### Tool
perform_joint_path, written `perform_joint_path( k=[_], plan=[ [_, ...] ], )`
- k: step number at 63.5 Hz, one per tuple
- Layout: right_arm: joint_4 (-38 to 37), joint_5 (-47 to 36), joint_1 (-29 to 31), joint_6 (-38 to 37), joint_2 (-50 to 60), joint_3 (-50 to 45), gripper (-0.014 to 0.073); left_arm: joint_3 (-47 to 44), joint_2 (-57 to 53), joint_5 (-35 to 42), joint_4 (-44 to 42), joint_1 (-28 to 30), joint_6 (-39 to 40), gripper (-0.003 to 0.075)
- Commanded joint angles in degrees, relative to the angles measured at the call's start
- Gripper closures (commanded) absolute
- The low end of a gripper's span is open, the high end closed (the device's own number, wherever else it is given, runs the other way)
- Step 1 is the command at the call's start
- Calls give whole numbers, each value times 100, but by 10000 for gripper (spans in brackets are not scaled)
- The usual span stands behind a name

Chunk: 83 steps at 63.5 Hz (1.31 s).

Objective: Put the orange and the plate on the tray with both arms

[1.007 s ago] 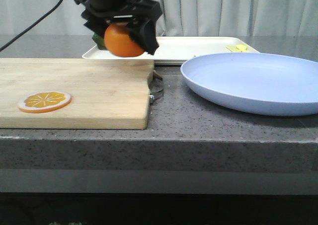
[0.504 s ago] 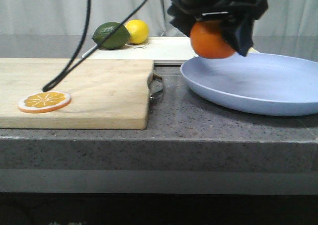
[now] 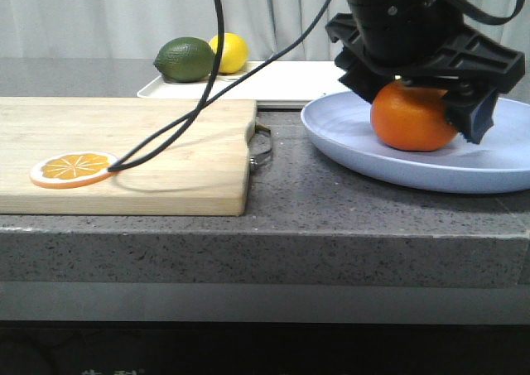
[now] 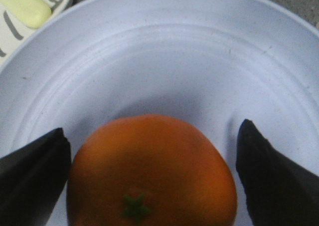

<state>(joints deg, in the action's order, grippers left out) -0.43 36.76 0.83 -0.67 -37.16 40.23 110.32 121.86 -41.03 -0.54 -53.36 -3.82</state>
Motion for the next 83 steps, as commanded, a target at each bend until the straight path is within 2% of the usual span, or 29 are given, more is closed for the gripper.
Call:
perform_joint_path(
  k=[1,17,25,36,49,60,71,83],
  plan=[
    [-49,-368,-17,13,-34,178,-59,194,-512,272,54,-48,45,47],
    [-49,-341,-17,13,-34,178,-59,182,-1386,-120,54,106,428,101],
    [-49,-327,-17,13,-34,178,-59,-204,-2021,-156,54,272,511,138],
    [-49,-333,-17,13,-34,178,-59,-1549,-3277,219,54,527,511,185],
    [-42,-293,-17,13,-34,178,-59,-3354,-4889,742,54,1040,721,194],
    [113,-126,-17,13,-94,178,-59,-4602,-6189,799,54,1512,809,194],
    [485,274,-17,13,-470,178,-59,-5475,-7264,799,15,1659,809,194],
    [692,855,-17,13,-1164,513,-59,-5981,-7962,710,5,1659,809,194]
  ],
)
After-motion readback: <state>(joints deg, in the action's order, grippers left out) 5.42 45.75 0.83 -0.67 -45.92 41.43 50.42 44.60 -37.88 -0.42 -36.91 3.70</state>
